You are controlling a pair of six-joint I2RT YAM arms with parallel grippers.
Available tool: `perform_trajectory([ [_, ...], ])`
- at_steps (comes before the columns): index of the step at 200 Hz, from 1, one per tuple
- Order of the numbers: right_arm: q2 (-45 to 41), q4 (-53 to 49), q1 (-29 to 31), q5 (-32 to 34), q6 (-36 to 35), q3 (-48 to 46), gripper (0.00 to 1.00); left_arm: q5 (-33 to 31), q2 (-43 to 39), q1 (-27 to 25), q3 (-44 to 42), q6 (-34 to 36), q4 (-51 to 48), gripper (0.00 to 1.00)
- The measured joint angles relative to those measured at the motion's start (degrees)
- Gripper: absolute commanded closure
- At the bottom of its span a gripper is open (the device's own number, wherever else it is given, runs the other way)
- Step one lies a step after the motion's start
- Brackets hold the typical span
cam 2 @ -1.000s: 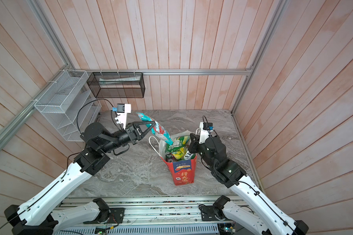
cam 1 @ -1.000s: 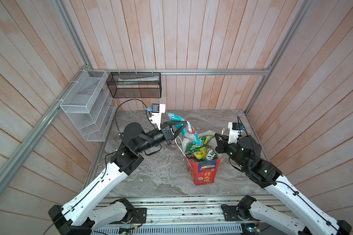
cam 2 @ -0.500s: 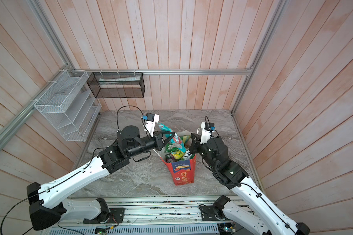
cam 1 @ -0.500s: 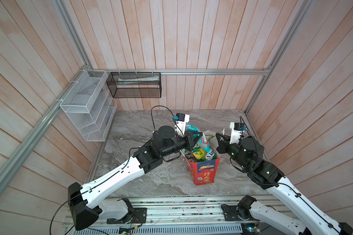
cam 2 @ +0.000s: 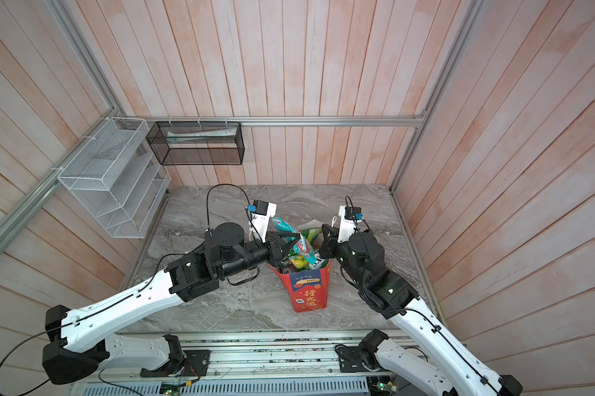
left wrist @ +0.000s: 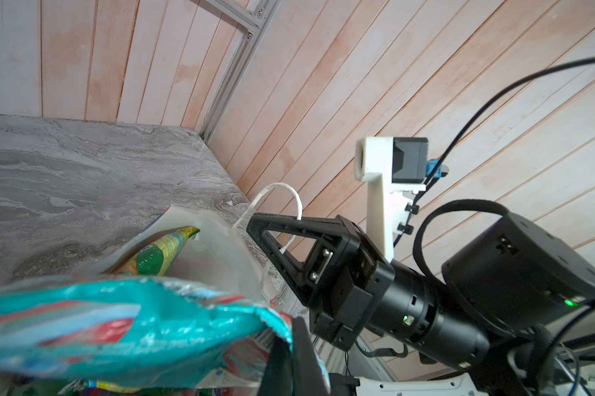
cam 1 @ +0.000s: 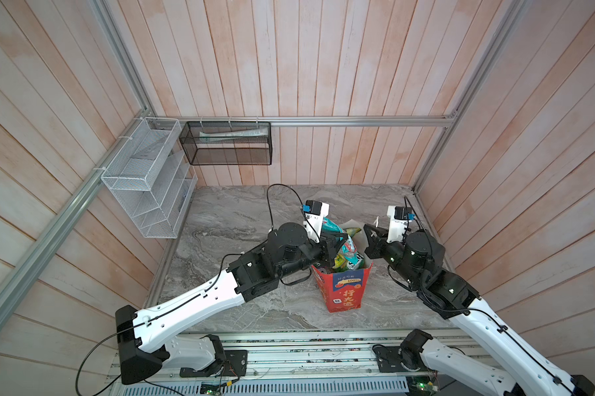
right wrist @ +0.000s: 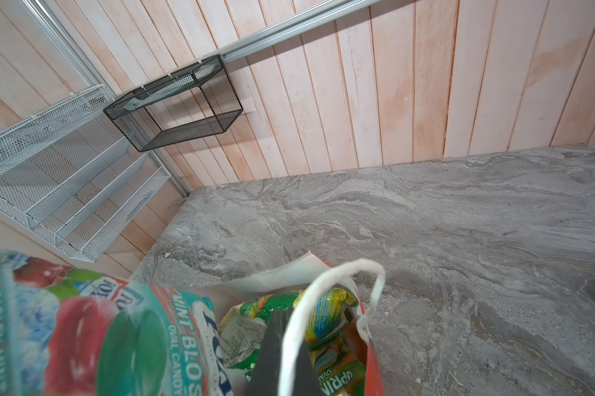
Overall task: Place the snacks into the paper bag
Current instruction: 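Carry the teal candy packet with the left gripper over the bag opening, then push the teal candy packet down into the bag with the left gripper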
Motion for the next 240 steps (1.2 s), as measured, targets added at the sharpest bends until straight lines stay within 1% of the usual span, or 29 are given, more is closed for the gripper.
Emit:
perform_trajectory([
  [119,-0.5,0.0,0.0,0.0,0.0,0.0,1.00,-3.1,0.1,-0.2,0.1,2.0,-2.6,1.00],
  [240,-0.1,0.1,0.0,-0.1,0.0,-0.2,1.00,-4.8,3.9,-0.2,2.0,3.3,-3.6,1.00],
])
